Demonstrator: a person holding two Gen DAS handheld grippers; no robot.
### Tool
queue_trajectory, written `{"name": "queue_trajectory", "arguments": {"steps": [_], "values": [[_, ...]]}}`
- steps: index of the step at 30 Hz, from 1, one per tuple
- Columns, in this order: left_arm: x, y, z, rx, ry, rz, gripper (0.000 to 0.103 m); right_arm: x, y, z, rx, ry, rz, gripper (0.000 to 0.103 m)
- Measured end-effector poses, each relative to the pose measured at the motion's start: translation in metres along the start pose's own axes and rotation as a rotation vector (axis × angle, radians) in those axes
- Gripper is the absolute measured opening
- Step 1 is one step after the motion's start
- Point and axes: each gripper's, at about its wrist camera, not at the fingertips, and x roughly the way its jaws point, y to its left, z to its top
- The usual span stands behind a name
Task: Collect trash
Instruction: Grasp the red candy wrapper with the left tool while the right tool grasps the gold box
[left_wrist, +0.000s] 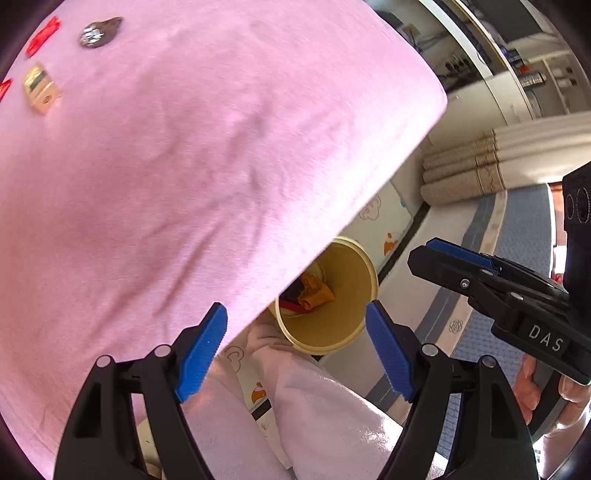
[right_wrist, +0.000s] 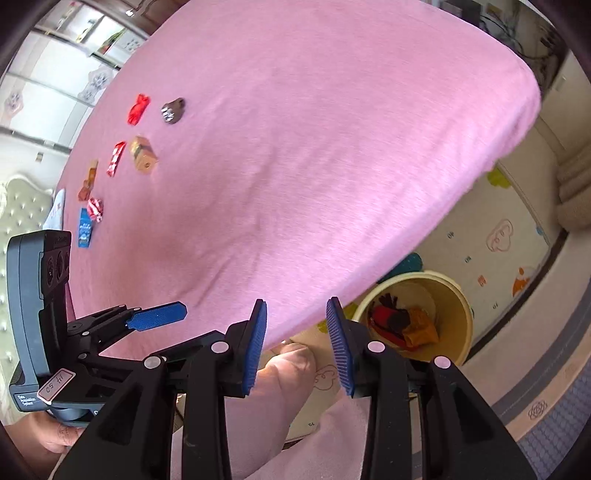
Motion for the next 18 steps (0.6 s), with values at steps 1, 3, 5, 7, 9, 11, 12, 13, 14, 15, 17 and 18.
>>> {"name": "queue_trajectory", "arguments": {"steps": [1, 3, 5, 7, 9, 11, 12, 13, 14, 15, 17, 18], "values": [[-0.010, 0.016, 0.001, -0.031, -0.021, 0.003, 0.077, 0.004, 0.017, 0.007, -0.034, 0.001, 0.002, 0.034], [-0.029, 0.048, 0.002, -0.090, -0.060, 0.009, 0.077, 0.013, 0.052, 0.020, -0.100, 0.007, 0.014, 0.034], [-0.048, 0.081, 0.002, -0.144, -0.094, 0.017, 0.077, 0.021, 0.085, 0.029, -0.156, 0.009, 0.021, 0.034], [-0.065, 0.112, -0.001, -0.193, -0.128, 0.027, 0.077, 0.031, 0.115, 0.038, -0.206, 0.011, 0.029, 0.034], [-0.080, 0.141, -0.003, -0.229, -0.164, 0.047, 0.077, 0.040, 0.146, 0.047, -0.254, 0.008, 0.042, 0.034], [-0.095, 0.169, -0.004, -0.271, -0.199, 0.073, 0.077, 0.050, 0.171, 0.056, -0.291, 0.004, 0.044, 0.034], [-0.103, 0.186, -0.005, -0.295, -0.217, 0.077, 0.077, 0.055, 0.182, 0.061, -0.304, 0.004, 0.048, 0.034], [-0.110, 0.201, -0.005, -0.323, -0.234, 0.083, 0.077, 0.060, 0.194, 0.066, -0.318, 0.003, 0.055, 0.034], [-0.116, 0.216, -0.005, -0.351, -0.248, 0.090, 0.077, 0.065, 0.205, 0.072, -0.333, 0.001, 0.055, 0.034], [-0.122, 0.228, -0.005, -0.379, -0.262, 0.095, 0.077, 0.070, 0.216, 0.079, -0.349, 0.001, 0.053, 0.034], [-0.133, 0.249, -0.005, -0.433, -0.297, 0.098, 0.077, 0.079, 0.235, 0.093, -0.375, 0.000, 0.051, 0.037], [-0.139, 0.259, -0.003, -0.455, -0.314, 0.095, 0.077, 0.083, 0.243, 0.101, -0.388, -0.003, 0.044, 0.039]]}}
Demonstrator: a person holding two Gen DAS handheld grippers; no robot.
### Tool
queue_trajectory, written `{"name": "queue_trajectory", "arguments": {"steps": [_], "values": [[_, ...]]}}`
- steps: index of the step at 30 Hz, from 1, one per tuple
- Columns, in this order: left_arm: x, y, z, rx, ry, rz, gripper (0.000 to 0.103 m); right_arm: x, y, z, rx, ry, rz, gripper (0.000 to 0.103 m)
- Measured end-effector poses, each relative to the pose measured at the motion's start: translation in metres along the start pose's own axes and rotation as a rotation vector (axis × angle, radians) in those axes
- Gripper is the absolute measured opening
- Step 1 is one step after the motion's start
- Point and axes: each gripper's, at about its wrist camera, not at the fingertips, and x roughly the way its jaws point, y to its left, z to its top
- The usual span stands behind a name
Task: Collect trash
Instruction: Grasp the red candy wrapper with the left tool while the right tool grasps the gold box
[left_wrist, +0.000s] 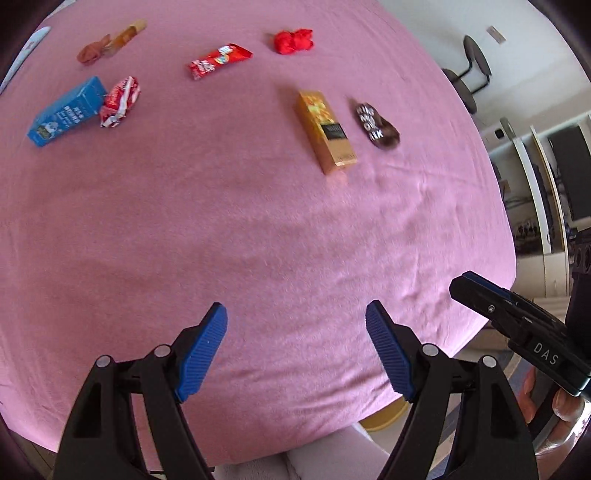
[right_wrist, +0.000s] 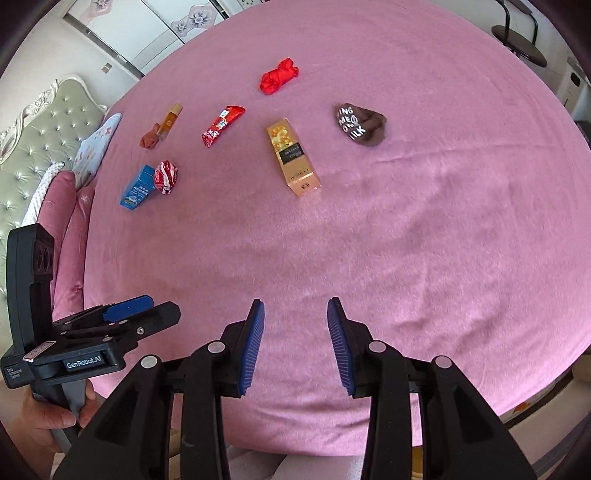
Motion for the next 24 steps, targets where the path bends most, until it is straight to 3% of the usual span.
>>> {"name": "queue_trajectory", "arguments": {"steps": [2, 9, 24], "values": [[-0.002, 0.012, 0.014, -0.033, -0.022, 0.005, 0.078, 0.011, 0.009, 0.022, -0.026, -0.008, -0.014, 0.044], [0.013, 0.033, 0.059, -0.132, -0.044, 0.013, 0.078, 0.053, 0.024, 0.091, -0.103, 0.013, -0.027, 0.044], [0.092, 0.056, 0.166, -0.103, -0.012, 0.049, 0.078, 0.175, 0.017, 0.174, -0.155, 0.126, -0.124, 0.045]]}}
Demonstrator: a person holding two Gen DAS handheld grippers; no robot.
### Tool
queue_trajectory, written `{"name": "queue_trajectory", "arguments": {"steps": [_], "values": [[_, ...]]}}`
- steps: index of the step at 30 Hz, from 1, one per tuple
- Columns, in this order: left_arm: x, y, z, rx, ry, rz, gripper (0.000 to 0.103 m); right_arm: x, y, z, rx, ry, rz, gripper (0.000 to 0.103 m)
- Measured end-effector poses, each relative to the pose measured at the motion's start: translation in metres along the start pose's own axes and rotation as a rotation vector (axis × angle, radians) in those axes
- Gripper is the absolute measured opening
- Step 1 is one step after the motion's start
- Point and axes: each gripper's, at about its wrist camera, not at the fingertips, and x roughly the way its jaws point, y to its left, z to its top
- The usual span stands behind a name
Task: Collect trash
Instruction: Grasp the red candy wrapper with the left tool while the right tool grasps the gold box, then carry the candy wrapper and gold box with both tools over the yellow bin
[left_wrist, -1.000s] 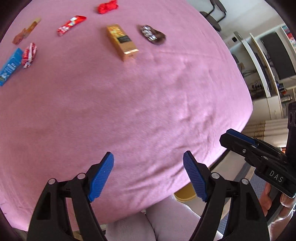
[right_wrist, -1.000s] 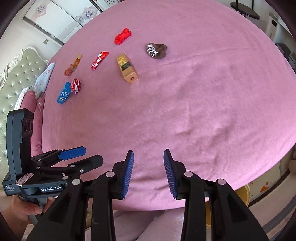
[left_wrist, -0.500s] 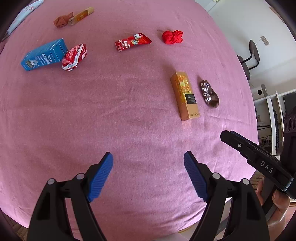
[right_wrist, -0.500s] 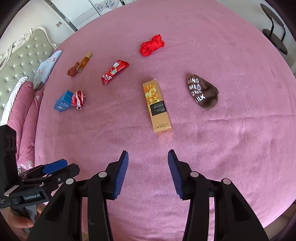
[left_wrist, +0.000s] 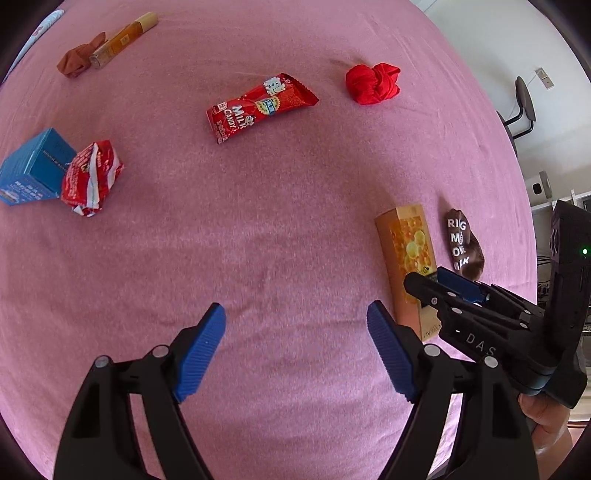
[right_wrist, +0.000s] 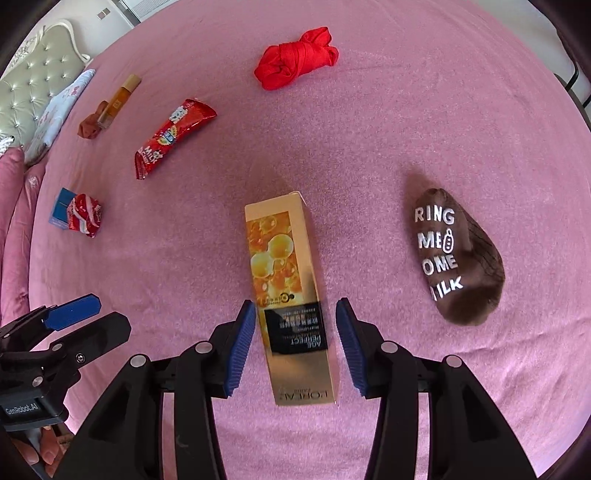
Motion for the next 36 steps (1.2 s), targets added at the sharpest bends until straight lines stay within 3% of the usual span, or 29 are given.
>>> {"name": "queue_trajectory", "arguments": {"steps": [4, 9, 17, 23, 25, 29, 33, 36], "values": [[0.014, 0.005, 0.019, 0.021, 0.012, 0.012, 0.078, 0.019, 0.003, 0.010, -0.002, 0.027, -0.013, 0.040], [0.019, 0.007, 0.049, 0.049, 0.006, 0.010, 0.078, 0.017, 0.009, 0.020, 0.015, -0.015, 0.032, 0.037], [0.032, 0.001, 0.117, 0.173, -0.044, 0.118, 0.078, 0.013, 0.009, 0.045, 0.076, -0.056, 0.109, 0.037], [0.056, 0.007, 0.156, 0.181, -0.017, 0.183, 0.078, 0.014, 0.003, 0.045, 0.136, -0.058, 0.150, 0.037], [0.065, 0.009, 0.162, 0.167, 0.001, 0.192, 0.072, 0.015, 0.002, 0.044, 0.138, -0.055, 0.148, 0.037], [0.068, 0.002, 0.164, 0.199, -0.007, 0.238, 0.042, 0.010, -0.008, 0.038, 0.133, -0.053, 0.145, 0.037], [0.063, 0.003, 0.163, 0.203, -0.002, 0.197, 0.031, 0.010, -0.004, 0.040, 0.135, -0.057, 0.138, 0.037], [0.056, 0.003, 0.155, 0.201, -0.004, 0.153, 0.029, 0.010, 0.002, 0.040, 0.132, -0.058, 0.136, 0.037]]}}
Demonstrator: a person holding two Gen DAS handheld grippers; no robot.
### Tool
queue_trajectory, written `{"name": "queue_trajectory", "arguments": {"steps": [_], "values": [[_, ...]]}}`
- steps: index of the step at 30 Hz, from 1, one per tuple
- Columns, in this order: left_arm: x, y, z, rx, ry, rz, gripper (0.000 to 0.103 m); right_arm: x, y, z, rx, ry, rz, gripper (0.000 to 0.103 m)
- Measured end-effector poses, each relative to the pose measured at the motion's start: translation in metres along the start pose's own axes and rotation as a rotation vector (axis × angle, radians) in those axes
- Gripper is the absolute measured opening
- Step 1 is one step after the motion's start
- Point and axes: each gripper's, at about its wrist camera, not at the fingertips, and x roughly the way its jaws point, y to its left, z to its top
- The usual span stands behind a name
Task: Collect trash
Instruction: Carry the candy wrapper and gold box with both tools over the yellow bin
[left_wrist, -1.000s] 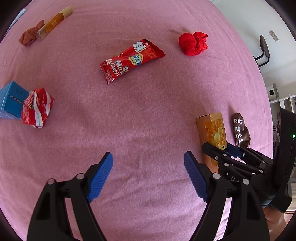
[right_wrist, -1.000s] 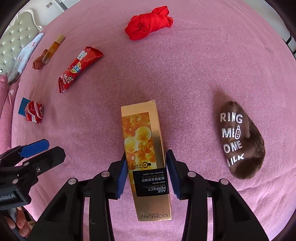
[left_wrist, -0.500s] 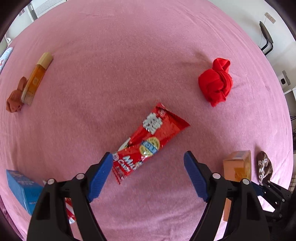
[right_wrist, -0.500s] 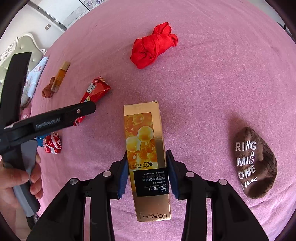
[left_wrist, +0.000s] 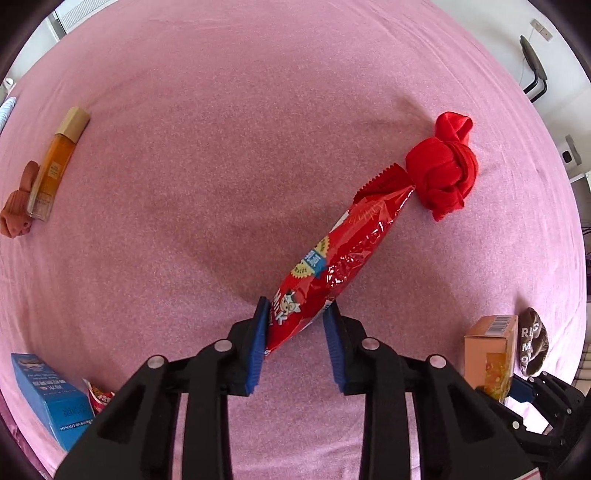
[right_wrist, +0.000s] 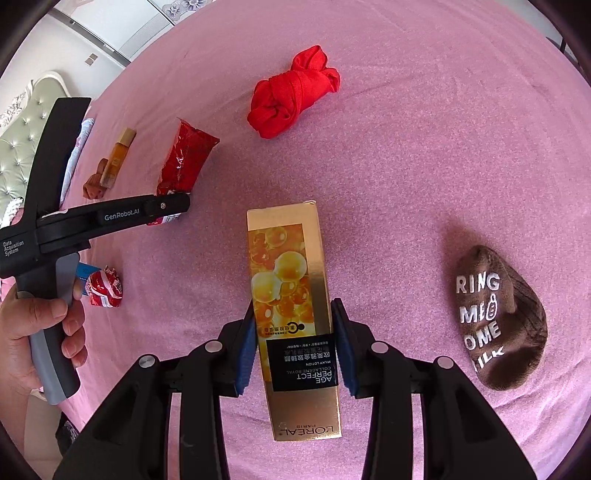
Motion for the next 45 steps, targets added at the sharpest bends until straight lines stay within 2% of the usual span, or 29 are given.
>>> {"name": "queue_trajectory", "arguments": {"steps": [4, 9, 12, 17, 23, 33, 40, 45], "values": [[-0.015, -0.009, -0.033, -0.019, -0.001, -0.064, 0.029, -0.001, 0.008, -0.006, -0.015, 0.008, -0.002, 0.037], [-0.026, -0.020, -0.087, -0.054, 0.035, -0.125, 0.029, -0.012, 0.013, -0.023, -0.023, 0.008, -0.001, 0.037], [-0.036, -0.030, -0.119, -0.090, 0.060, -0.164, 0.029, -0.026, 0.015, -0.042, -0.029, 0.008, -0.005, 0.037], [-0.058, -0.053, -0.177, -0.092, 0.082, -0.202, 0.029, -0.055, 0.016, -0.087, -0.047, 0.013, -0.018, 0.037], [-0.094, -0.087, -0.235, -0.019, 0.098, -0.239, 0.029, -0.099, -0.003, -0.155, 0.000, 0.009, -0.032, 0.037], [-0.127, -0.154, -0.330, 0.161, 0.153, -0.262, 0.029, -0.169, -0.054, -0.281, 0.178, -0.039, -0.051, 0.037], [-0.134, -0.242, -0.381, 0.295, 0.183, -0.307, 0.029, -0.214, -0.106, -0.359, 0.290, -0.067, -0.091, 0.037], [-0.130, -0.303, -0.417, 0.361, 0.234, -0.333, 0.029, -0.243, -0.152, -0.411, 0.357, -0.075, -0.118, 0.037]]}}
